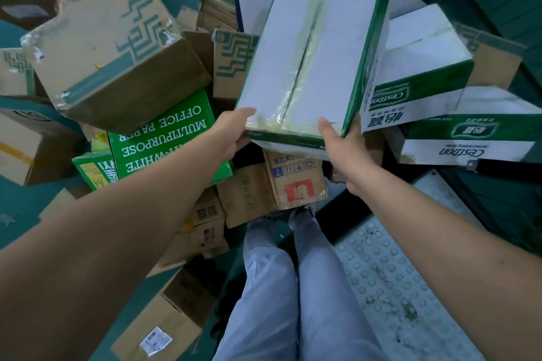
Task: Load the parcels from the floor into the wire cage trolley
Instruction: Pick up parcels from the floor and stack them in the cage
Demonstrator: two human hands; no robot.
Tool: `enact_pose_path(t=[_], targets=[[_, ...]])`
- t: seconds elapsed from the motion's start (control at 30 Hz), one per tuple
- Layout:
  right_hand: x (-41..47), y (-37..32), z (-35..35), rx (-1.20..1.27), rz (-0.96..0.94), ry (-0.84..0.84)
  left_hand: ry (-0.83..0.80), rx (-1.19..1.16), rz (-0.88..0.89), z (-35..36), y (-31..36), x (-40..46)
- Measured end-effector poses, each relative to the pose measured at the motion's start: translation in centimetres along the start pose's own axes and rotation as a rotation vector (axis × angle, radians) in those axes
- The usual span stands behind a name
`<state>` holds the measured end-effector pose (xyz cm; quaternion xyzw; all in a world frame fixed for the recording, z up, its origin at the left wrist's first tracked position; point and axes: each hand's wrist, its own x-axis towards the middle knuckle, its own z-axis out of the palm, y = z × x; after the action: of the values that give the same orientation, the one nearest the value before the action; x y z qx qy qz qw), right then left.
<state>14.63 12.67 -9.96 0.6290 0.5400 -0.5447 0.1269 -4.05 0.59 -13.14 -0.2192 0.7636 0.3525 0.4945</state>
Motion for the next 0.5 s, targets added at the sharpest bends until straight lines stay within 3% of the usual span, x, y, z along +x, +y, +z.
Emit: enact_pose_path(t=[0.13,0.5], targets=[[-2.6,-0.9,-1.8,0.078,0.03,-0.011,0.043,0.105,0.134,-1.0,-1.1,-3.1],[-17.3,-3.3,-10.5,0.27,0.174,-0.068,-0.039,0.205,0.503,-5.3,1.8,-21.0]])
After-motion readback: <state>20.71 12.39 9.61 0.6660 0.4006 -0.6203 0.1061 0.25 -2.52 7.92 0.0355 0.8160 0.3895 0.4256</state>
